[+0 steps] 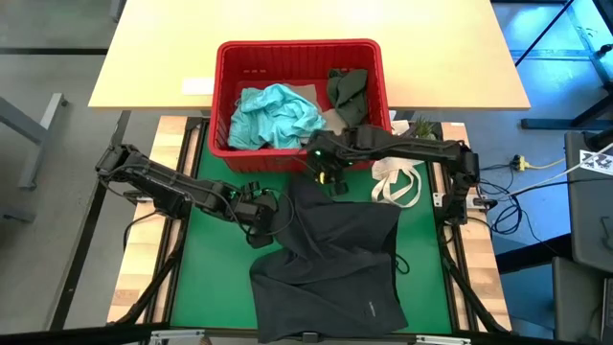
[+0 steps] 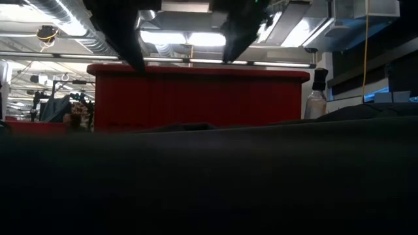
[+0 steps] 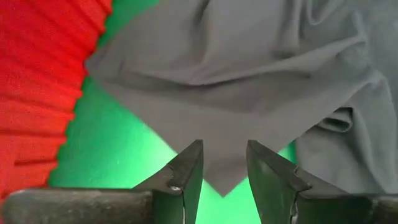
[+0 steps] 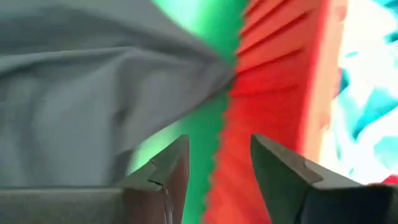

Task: Fold Laundry from Bin
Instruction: Fold the black shorts from the red laundry bin

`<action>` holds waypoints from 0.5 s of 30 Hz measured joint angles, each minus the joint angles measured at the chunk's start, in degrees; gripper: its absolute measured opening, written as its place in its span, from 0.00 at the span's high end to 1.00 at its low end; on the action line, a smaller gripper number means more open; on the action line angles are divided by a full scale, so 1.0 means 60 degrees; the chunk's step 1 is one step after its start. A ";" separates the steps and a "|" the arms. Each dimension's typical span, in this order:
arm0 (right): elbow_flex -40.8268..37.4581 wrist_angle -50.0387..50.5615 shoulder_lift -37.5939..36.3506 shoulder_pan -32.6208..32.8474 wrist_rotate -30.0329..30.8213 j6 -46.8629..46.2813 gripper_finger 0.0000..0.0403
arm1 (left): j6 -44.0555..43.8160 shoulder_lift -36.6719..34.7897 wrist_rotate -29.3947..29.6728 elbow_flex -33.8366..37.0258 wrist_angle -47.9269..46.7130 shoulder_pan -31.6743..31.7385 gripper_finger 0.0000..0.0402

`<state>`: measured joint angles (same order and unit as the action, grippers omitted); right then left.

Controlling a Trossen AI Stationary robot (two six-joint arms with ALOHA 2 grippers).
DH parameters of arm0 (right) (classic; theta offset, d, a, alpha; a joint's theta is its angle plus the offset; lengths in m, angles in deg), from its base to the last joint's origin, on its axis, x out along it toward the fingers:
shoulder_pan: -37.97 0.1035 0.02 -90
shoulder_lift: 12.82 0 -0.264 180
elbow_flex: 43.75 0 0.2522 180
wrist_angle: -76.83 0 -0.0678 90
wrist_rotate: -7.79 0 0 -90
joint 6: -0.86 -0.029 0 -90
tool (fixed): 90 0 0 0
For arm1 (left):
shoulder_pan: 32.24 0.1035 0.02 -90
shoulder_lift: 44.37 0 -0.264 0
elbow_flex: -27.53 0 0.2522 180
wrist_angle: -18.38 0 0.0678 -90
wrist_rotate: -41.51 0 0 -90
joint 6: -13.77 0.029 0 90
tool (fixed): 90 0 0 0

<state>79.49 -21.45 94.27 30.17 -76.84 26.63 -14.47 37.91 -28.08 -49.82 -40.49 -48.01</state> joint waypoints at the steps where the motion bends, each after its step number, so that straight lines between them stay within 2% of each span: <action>1: 0.0254 0.0461 -0.0021 0.0127 -0.0017 -0.0175 0.58 | 0.0164 0.0000 0.0000 0.0000 0.0090 0.0000 0.72; 4: 0.0684 0.1671 -0.0213 0.0519 -0.0072 -0.0856 0.58 | 0.0410 0.0004 -0.0063 0.0000 0.0262 -0.0004 0.73; 8: 0.0607 0.2591 -0.0642 0.1110 -0.0101 -0.1887 0.58 | 0.0556 0.0004 -0.0069 0.0000 0.0344 -0.0004 0.75; 15: -0.0870 0.2817 -0.1930 0.2027 -0.0067 -0.3292 0.58 | 0.0556 0.0004 -0.0482 0.0000 0.0394 -0.0076 0.79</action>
<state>74.27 -4.54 82.68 42.33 -77.25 6.88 -11.14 37.93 -30.97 -49.82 -38.12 -48.47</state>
